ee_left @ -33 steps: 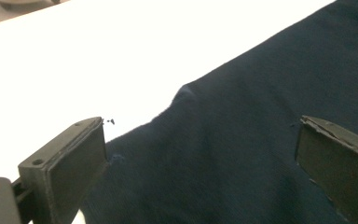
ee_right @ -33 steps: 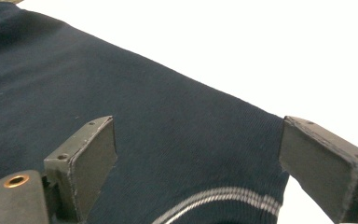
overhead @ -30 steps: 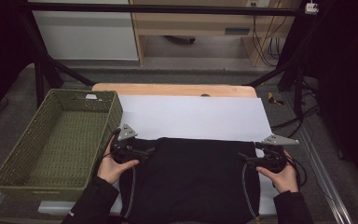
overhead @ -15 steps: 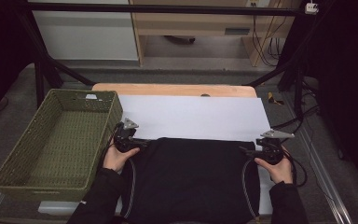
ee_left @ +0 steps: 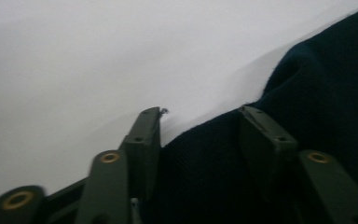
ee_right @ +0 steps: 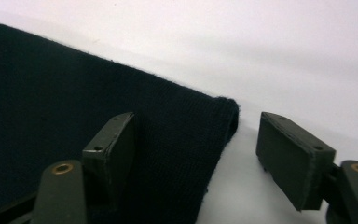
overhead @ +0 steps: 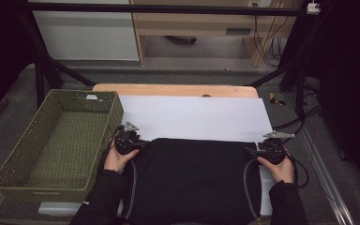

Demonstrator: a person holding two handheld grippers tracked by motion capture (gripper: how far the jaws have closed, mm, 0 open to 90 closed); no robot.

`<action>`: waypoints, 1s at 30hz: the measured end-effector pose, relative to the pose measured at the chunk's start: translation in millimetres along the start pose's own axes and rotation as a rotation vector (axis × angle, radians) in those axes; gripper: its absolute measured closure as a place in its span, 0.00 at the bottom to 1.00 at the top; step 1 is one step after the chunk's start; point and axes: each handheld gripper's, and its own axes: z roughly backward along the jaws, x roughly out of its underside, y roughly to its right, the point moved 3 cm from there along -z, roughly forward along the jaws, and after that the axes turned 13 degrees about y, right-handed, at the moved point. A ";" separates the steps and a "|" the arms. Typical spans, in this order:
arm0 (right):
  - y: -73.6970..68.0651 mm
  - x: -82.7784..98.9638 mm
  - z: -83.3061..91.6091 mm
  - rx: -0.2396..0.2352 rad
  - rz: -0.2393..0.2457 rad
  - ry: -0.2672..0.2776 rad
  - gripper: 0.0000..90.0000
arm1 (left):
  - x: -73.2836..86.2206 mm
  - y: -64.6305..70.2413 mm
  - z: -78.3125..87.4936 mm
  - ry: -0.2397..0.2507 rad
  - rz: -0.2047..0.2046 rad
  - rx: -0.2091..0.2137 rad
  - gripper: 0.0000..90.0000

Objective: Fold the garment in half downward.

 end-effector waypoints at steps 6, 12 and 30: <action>-5.6 -3.0 -0.7 -0.007 0.035 -0.033 0.55 | 0.7 4.3 1.7 -0.005 0.025 0.038 0.78; -10.5 -6.0 -0.7 -0.037 -0.007 -0.070 0.85 | 0.2 6.3 4.5 -0.018 0.018 0.042 0.89; -6.1 -31.8 1.2 -0.007 -0.041 -0.004 0.94 | -29.8 -0.4 25.6 0.113 -0.029 -0.149 0.94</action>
